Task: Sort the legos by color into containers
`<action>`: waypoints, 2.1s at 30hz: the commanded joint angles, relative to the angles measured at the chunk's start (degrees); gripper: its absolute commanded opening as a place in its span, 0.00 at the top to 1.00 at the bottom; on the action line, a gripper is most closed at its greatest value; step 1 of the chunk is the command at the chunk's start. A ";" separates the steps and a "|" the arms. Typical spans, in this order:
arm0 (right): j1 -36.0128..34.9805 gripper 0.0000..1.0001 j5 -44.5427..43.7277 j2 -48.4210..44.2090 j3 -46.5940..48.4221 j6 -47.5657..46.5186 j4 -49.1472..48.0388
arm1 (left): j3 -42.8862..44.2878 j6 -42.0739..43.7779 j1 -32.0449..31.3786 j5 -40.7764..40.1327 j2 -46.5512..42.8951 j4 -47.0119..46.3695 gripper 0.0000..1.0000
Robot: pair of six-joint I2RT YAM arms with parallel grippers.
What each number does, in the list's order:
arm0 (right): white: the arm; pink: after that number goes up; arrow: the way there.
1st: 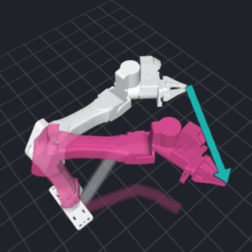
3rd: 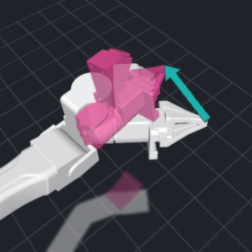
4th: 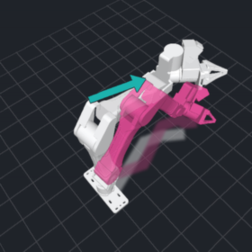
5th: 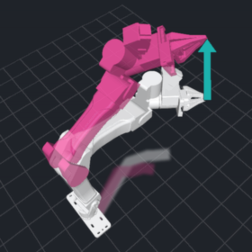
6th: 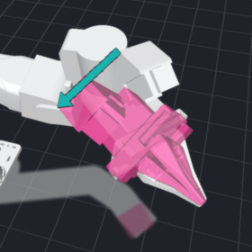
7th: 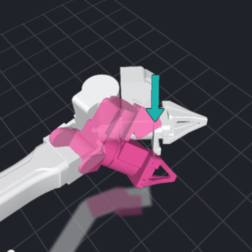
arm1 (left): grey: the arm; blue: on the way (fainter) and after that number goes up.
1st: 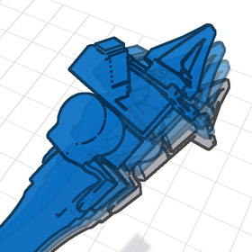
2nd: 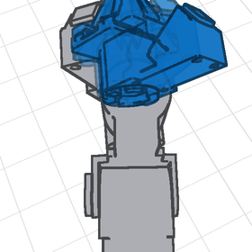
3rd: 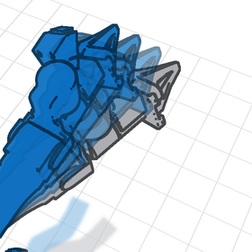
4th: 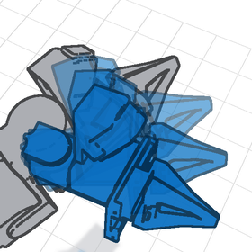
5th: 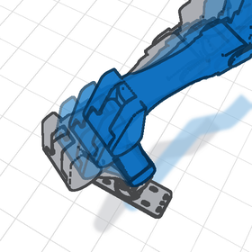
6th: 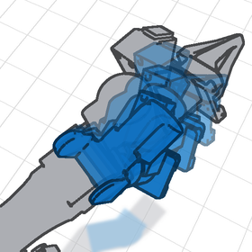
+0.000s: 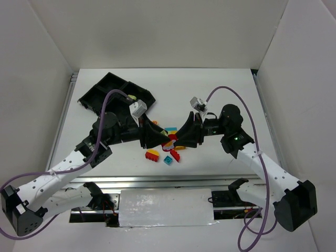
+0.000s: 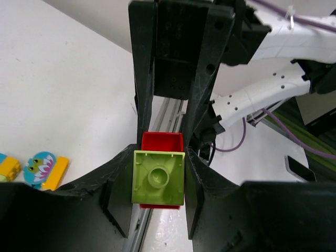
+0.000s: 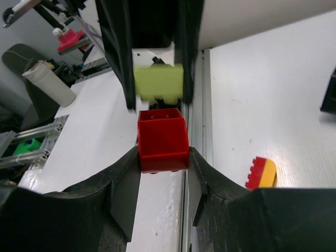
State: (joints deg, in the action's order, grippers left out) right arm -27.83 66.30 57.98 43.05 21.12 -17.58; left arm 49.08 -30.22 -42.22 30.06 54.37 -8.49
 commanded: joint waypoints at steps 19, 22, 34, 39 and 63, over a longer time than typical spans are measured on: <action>5.60 1.00 -44.84 -5.15 0.98 10.86 18.62 | 27.37 -2.57 15.14 -53.94 29.10 18.69 0.99; 5.34 1.00 -47.14 -6.82 2.13 11.13 22.05 | 33.70 -0.73 17.69 -59.85 38.16 18.34 0.93; 4.63 1.00 -41.69 -11.04 1.51 10.34 26.72 | 51.12 2.44 25.96 -50.28 60.68 16.05 0.81; 4.63 1.00 -42.31 -9.37 2.66 9.29 27.16 | 50.24 1.56 27.36 -47.20 62.79 15.00 0.31; -16.19 1.00 -69.96 39.27 34.44 26.57 23.99 | 21.59 -7.07 29.03 -52.74 1.19 49.34 0.01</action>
State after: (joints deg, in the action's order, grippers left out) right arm -41.47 6.74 90.70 68.90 41.91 6.55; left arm 74.02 -39.00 -13.56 -20.14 57.87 31.51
